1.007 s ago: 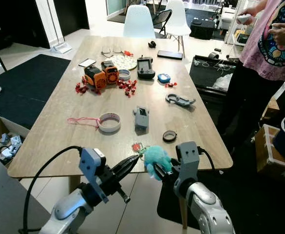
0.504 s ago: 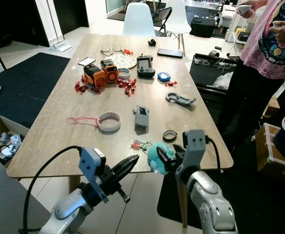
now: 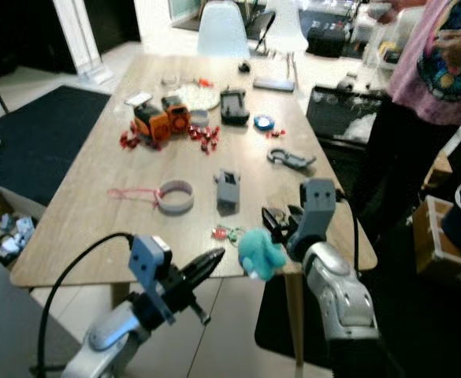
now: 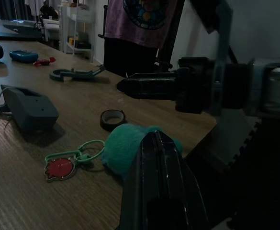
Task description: Hang keys on a hook
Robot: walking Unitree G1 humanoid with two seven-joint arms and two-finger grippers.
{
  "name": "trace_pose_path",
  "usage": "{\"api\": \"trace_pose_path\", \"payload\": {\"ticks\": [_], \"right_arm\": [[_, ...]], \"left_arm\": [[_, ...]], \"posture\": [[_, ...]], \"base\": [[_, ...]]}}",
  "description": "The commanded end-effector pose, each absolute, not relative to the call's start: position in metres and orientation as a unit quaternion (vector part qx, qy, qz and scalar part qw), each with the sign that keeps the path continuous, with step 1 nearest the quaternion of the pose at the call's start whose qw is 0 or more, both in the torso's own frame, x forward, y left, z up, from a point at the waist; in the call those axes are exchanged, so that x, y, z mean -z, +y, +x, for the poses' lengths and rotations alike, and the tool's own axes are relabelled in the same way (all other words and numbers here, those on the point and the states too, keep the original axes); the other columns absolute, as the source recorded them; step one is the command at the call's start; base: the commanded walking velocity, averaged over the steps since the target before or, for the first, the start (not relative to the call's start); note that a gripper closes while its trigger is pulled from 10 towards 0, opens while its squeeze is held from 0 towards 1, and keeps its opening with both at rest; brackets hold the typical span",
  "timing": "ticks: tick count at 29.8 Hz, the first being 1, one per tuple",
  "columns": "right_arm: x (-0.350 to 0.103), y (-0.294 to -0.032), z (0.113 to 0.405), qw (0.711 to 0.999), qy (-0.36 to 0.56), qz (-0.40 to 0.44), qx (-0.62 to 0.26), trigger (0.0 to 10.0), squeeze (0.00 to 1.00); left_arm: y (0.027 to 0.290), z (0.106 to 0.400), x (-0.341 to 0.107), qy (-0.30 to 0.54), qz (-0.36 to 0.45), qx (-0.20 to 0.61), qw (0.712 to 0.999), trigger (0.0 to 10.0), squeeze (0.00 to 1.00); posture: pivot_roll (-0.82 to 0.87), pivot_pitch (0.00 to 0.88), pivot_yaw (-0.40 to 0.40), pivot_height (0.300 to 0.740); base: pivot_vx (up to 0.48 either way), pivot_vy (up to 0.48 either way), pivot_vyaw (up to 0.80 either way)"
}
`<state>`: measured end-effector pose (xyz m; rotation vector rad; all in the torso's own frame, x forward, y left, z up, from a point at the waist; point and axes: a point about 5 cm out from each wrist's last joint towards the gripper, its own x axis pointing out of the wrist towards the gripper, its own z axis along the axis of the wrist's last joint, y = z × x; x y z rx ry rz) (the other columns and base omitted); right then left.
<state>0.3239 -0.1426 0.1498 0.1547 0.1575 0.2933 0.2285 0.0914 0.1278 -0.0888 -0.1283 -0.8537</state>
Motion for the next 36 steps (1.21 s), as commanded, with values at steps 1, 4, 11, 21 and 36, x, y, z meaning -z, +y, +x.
{"api": "trace_pose_path", "payload": {"ticks": [1,4,11,21,36], "right_arm": [[-0.147,-0.143,0.326,0.984,0.084,0.068,-0.145,10.0,0.00],[-0.145,-0.137,0.331,0.982,0.090,0.051,-0.158,10.0,0.00],[-0.141,-0.134,0.334,0.981,0.092,0.042,-0.166,10.0,0.00],[-0.133,-0.123,0.336,0.973,0.103,0.038,-0.201,10.0,0.00],[-0.127,-0.112,0.321,0.956,0.117,0.063,-0.262,10.0,0.00]], "left_arm": [[0.092,0.227,-0.126,-0.054,-0.030,0.417,0.907,10.0,0.00],[0.094,0.226,-0.125,-0.052,-0.026,0.409,0.911,10.0,0.00],[0.097,0.226,-0.124,-0.051,-0.017,0.398,0.916,10.0,0.00],[0.097,0.228,-0.124,-0.049,-0.016,0.397,0.917,10.0,0.00],[0.097,0.228,-0.124,-0.049,-0.017,0.396,0.917,10.0,0.00]], "posture": [[0.07,0.063,-0.049,0.740],[0.07,0.065,-0.054,0.740],[0.07,0.068,-0.054,0.740],[0.07,0.070,-0.053,0.740],[0.07,0.070,-0.054,0.740]], "base": [[0.000,0.000,0.00],[0.000,0.000,0.00],[0.000,0.000,0.00],[0.000,0.000,0.00],[0.000,0.000,0.00]]}}
